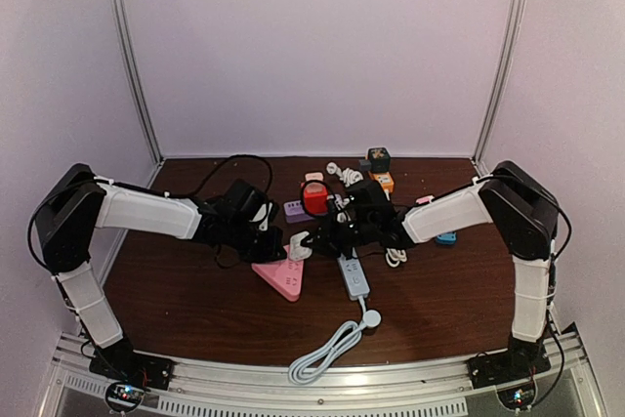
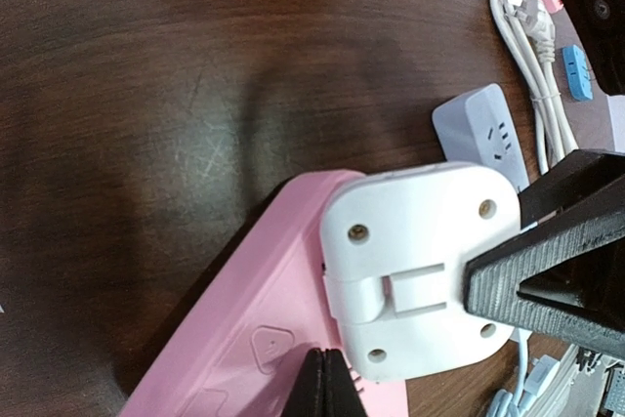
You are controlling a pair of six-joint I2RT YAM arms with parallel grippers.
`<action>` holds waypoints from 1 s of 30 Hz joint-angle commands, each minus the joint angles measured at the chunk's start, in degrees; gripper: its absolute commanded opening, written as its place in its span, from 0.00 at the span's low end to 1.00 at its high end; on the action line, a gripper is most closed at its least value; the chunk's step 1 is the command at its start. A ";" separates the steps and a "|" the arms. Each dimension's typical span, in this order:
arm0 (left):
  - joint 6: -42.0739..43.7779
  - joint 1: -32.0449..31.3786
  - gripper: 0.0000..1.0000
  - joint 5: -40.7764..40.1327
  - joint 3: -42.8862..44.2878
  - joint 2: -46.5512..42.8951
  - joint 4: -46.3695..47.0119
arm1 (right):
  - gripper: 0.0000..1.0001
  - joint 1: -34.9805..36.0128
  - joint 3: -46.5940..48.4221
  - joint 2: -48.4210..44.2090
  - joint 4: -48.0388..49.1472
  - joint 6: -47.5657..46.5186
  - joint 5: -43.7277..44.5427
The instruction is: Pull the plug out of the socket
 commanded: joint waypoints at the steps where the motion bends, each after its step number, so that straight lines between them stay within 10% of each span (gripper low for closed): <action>1: -0.26 0.02 0.00 -3.39 -0.05 2.13 -5.15 | 0.09 -0.47 -1.99 -1.61 8.21 3.08 -3.45; 30: -0.63 -0.81 0.00 -4.29 0.68 3.02 -6.34 | 0.06 -0.93 -7.30 -4.69 20.76 9.02 -5.09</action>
